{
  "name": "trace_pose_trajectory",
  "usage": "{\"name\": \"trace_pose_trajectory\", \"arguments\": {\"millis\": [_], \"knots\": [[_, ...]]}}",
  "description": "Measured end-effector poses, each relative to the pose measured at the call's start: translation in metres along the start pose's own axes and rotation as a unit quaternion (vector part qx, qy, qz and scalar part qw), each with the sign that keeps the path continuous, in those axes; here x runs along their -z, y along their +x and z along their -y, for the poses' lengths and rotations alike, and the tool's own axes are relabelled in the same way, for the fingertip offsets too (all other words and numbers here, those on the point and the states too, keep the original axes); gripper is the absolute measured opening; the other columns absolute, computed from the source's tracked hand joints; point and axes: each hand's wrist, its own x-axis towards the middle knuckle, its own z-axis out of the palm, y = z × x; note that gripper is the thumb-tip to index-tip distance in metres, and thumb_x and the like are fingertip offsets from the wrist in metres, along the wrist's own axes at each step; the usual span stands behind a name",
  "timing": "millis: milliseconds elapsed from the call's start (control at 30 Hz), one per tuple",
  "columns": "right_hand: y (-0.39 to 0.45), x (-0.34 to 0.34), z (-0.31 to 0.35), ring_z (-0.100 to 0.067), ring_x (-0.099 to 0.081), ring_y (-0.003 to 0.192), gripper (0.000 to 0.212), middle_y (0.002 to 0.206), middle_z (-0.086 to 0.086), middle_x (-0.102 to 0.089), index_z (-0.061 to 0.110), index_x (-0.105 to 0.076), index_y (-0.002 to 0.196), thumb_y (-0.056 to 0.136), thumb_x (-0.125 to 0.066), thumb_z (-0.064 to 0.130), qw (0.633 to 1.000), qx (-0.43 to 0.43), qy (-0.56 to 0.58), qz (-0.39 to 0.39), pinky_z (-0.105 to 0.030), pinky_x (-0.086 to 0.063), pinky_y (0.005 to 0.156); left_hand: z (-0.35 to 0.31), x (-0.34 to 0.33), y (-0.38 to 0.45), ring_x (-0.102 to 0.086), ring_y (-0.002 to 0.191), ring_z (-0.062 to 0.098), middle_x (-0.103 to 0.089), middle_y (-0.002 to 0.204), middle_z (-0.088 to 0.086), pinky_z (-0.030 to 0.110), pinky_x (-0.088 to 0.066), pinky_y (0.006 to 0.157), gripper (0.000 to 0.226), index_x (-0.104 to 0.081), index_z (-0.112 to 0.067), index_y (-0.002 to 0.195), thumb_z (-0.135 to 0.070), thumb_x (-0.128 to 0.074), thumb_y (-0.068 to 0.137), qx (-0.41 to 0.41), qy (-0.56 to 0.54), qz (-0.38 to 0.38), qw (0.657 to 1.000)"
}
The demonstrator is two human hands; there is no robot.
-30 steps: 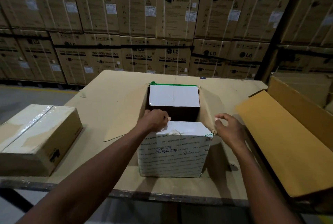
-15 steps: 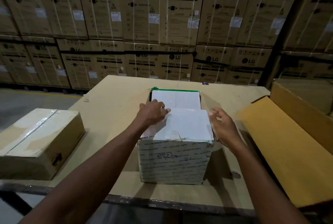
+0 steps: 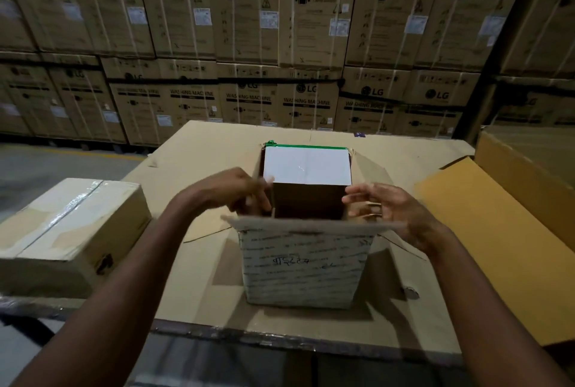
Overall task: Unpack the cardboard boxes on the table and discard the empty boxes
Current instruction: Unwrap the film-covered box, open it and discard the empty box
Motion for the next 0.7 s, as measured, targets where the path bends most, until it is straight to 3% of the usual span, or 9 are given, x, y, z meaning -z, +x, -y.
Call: {"name": "trace_pose_trajectory", "arguments": {"millis": [67, 133, 200, 333, 467, 600, 700], "knots": [[0.001, -0.012, -0.007, -0.024, -0.068, 0.109, 0.026, 0.117, 0.0, -0.075, 0.02, -0.072, 0.121, 0.101, -0.059, 0.03, 0.994, 0.002, -0.11, -0.015, -0.032, -0.054, 0.087, 0.015, -0.021, 0.005, -0.069, 0.082, 0.008, -0.076, 0.091, -0.007, 0.03, -0.054, 0.078, 0.036, -0.078, -0.027, 0.101, -0.058, -0.063, 0.091, -0.004, 0.078, 0.034, 0.996], [0.001, -0.026, -0.014, -0.011, -0.067, 0.108, 0.025, 0.115, 0.009, -0.073, 0.027, -0.072, 0.12, 0.095, -0.071, 0.028, 0.979, 0.002, -0.203, -0.018, -0.024, -0.056, 0.084, 0.026, -0.048, 0.012, -0.066, 0.101, 0.009, -0.071, 0.114, -0.01, 0.035, -0.054, 0.091, 0.048, -0.07, -0.032, 0.122, -0.06, -0.072, 0.083, 0.003, 0.163, 0.051, 0.985], [0.001, -0.037, -0.024, -0.006, -0.064, 0.108, 0.035, 0.116, 0.016, -0.068, 0.033, -0.07, 0.122, 0.089, -0.078, 0.03, 0.963, -0.01, -0.27, 0.02, -0.018, -0.055, 0.077, 0.03, -0.073, 0.017, -0.06, 0.113, 0.013, -0.065, 0.127, -0.009, 0.036, -0.047, 0.091, 0.061, -0.062, -0.033, 0.132, -0.06, -0.075, 0.079, 0.001, 0.228, 0.043, 0.973], [0.004, -0.052, -0.046, -0.006, -0.062, 0.102, 0.041, 0.111, 0.02, -0.065, 0.043, -0.068, 0.12, 0.083, -0.083, 0.032, 0.926, -0.031, -0.376, 0.021, -0.023, -0.054, 0.076, 0.035, -0.101, 0.022, -0.06, 0.116, 0.018, -0.069, 0.117, -0.008, 0.038, -0.028, 0.084, 0.043, -0.065, -0.031, 0.119, -0.052, -0.073, 0.083, -0.026, 0.305, -0.019, 0.952], [0.001, -0.057, -0.049, -0.001, -0.059, 0.092, 0.036, 0.104, 0.019, -0.064, 0.039, -0.069, 0.12, 0.086, -0.08, 0.036, 0.895, -0.002, -0.446, 0.005, -0.02, -0.046, 0.071, 0.039, -0.106, 0.02, -0.064, 0.109, 0.018, -0.07, 0.112, -0.009, 0.039, -0.036, 0.084, 0.035, -0.064, -0.033, 0.114, -0.053, -0.069, 0.085, -0.043, 0.321, -0.047, 0.945], [-0.001, -0.049, -0.047, -0.003, -0.061, 0.096, 0.041, 0.104, 0.02, -0.063, 0.038, -0.068, 0.123, 0.085, -0.082, 0.037, 0.904, -0.002, -0.426, 0.038, -0.021, -0.049, 0.076, 0.036, -0.101, 0.018, -0.065, 0.088, 0.012, -0.07, 0.099, -0.011, 0.03, -0.042, 0.065, 0.046, -0.068, -0.035, 0.112, -0.07, -0.058, 0.085, -0.025, 0.247, -0.02, 0.968], [-0.002, -0.044, -0.043, -0.003, -0.063, 0.098, 0.033, 0.107, 0.022, -0.066, 0.04, -0.07, 0.118, 0.086, -0.078, 0.046, 0.927, -0.004, -0.371, 0.053, -0.023, -0.052, 0.079, 0.032, -0.1, 0.023, -0.061, 0.075, 0.01, -0.067, 0.081, -0.011, 0.03, -0.043, 0.061, 0.045, -0.069, -0.034, 0.09, -0.071, -0.043, 0.092, -0.013, 0.169, -0.046, 0.985]]}}
